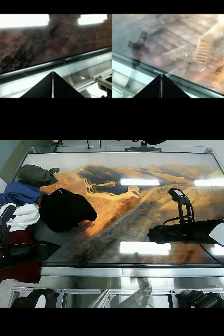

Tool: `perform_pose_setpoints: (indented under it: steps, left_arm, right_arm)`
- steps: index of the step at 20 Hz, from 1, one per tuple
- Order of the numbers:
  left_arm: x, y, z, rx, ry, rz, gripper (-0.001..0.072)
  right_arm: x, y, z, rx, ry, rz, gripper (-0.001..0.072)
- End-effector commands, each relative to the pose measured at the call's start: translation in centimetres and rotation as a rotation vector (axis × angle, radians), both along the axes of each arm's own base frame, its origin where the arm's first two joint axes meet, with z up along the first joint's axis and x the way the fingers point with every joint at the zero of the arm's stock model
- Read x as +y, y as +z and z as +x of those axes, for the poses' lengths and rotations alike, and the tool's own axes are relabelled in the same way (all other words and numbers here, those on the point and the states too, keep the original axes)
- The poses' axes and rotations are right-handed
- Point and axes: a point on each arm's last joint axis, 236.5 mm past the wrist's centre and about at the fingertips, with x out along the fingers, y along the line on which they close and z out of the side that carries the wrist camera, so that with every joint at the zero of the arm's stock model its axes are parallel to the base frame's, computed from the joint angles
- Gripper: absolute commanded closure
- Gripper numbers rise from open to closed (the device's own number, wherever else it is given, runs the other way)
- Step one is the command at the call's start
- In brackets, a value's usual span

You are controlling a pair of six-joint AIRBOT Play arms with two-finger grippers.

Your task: Fold the shirts.

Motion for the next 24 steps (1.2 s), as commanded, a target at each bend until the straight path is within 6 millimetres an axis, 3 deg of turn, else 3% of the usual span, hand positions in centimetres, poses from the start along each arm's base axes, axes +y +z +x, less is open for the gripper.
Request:
perform_pose_setpoints:
  steps: [1, 15, 22, 24]
  left_arm:
    - [0.0, 0.0, 0.0, 0.0, 0.0, 0.0, 0.0685]
    - [0.0, 0.0, 0.0, -0.001, 0.0, 0.0, 0.0685]
    - [2.8, 3.1, 7.2, -0.271, 0.198, 0.012, 0.0684]
    - [5.0, 1.3, 9.2, -0.279, 0.206, 0.118, 0.0683]
  right_arm:
    - [0.0, 0.0, 0.0, 0.001, 0.001, 0.0, 0.0691]
    - [0.1, 0.1, 0.2, -0.005, -0.003, 0.006, 0.069]
    - [1.2, 0.2, 1.9, -0.035, -0.035, 0.054, 0.069]
    - [1.4, -0.5, 3.1, -0.043, -0.054, 0.055, 0.0683]
